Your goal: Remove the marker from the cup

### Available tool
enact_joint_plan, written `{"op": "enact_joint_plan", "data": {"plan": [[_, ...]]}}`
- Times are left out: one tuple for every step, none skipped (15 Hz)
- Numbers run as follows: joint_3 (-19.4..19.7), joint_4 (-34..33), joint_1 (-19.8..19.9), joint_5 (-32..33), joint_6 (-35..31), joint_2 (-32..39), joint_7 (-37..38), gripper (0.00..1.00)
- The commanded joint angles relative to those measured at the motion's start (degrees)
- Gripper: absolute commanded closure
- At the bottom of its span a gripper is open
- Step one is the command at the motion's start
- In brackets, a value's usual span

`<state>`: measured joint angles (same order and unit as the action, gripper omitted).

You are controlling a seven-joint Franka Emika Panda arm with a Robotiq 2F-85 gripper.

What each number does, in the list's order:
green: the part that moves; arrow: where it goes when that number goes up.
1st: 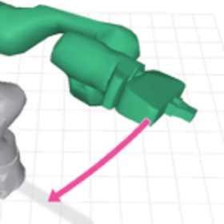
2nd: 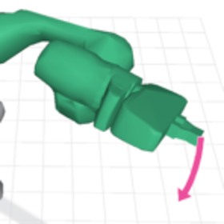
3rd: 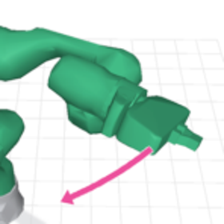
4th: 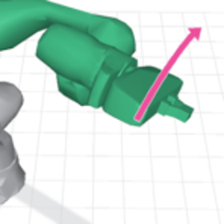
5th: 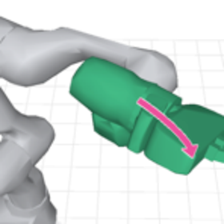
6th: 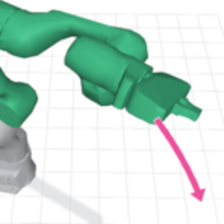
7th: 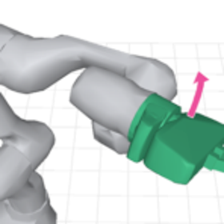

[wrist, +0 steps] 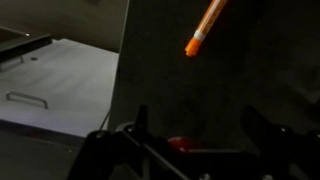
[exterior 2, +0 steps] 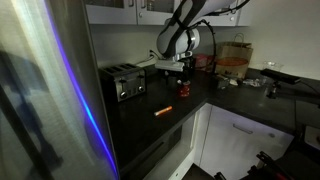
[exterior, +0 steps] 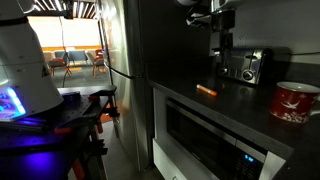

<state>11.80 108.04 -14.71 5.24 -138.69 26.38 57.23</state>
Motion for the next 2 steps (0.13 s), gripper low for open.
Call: {"op": "enact_joint_plan", "data": {"plan": [[-0.54, 2.54, 0.28, 4.23, 0.33, -2.37, 1.7, 0.0], [0.09, 2.87, -0.3, 6.09, -0.1, -2.42, 2.93, 0.0]]}}
